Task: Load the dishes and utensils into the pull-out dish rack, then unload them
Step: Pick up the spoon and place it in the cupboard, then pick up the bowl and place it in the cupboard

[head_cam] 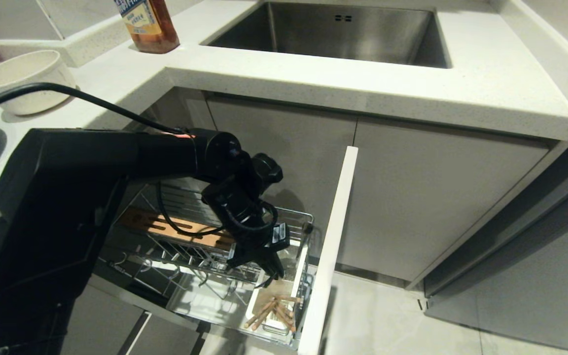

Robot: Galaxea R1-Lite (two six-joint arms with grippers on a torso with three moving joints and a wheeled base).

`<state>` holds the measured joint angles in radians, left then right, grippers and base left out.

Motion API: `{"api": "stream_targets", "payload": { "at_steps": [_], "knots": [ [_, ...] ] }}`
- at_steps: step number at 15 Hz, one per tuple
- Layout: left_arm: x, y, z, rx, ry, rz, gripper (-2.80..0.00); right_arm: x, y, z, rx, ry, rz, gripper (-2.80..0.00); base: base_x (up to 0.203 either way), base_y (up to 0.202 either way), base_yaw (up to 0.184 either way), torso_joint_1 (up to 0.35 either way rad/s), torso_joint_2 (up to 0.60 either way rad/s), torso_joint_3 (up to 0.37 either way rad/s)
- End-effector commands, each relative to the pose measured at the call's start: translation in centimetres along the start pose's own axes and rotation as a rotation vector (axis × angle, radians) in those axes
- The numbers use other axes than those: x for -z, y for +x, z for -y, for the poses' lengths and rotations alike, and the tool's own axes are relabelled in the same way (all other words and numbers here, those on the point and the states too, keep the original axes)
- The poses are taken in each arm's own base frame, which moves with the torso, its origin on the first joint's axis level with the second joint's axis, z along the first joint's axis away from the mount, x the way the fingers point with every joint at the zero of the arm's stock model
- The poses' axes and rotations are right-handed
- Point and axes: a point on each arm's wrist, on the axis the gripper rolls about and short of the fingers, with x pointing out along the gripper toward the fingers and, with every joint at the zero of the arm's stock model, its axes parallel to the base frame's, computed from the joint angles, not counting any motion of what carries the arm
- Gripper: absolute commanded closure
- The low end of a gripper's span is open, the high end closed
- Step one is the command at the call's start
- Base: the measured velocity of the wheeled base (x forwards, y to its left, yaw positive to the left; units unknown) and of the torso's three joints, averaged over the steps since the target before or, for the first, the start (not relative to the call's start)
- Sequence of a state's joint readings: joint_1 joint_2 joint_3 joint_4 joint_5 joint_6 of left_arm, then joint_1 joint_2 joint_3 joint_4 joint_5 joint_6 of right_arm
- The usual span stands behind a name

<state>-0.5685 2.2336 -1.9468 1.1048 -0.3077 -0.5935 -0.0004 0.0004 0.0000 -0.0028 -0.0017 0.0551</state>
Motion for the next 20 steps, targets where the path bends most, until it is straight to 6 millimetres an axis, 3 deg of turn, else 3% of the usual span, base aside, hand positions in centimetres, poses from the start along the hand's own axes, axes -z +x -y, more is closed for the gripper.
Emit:
{"api": "stream_targets", "payload": {
  "at_steps": [1,3,4,11,15,19,20],
  "knots": [
    [-0.1,0.3,-0.1,-0.004,-0.008,-0.007,0.00,0.0,0.0,0.0,-0.001,0.000,0.000,0.00,0.000,0.000,0.000,0.000,0.00,0.000],
    [-0.2,0.2,-0.2,-0.005,0.010,-0.004,0.00,0.0,0.0,0.0,-0.001,0.000,-0.001,0.00,0.000,0.000,0.000,0.000,0.00,0.000],
    [-0.1,0.0,-0.2,-0.008,0.015,0.003,-2.80,0.0,0.0,0.0,-0.001,0.000,0.001,0.00,0.000,0.000,0.000,0.000,0.00,0.000],
    [0.4,-2.1,-0.2,0.015,0.021,0.051,-2.80,0.0,0.0,0.0,-0.001,0.000,0.000,0.00,0.000,0.000,0.000,0.000,0.00,0.000],
    [2.3,-6.1,-0.2,0.037,0.035,0.135,-2.80,0.0,0.0,0.0,-0.001,0.000,0.000,0.00,0.000,0.000,0.000,0.000,0.00,0.000],
    [5.6,-10.7,-0.6,0.040,0.046,0.203,-2.80,0.0,0.0,0.0,-0.001,0.000,0.000,0.00,0.000,0.000,0.000,0.000,0.00,0.000],
    [6.6,-11.8,-0.8,0.046,0.049,0.213,0.00,0.0,0.0,0.0,-0.001,0.000,0.001,0.00,0.000,0.000,0.000,0.000,0.00,0.000]
  ]
}}
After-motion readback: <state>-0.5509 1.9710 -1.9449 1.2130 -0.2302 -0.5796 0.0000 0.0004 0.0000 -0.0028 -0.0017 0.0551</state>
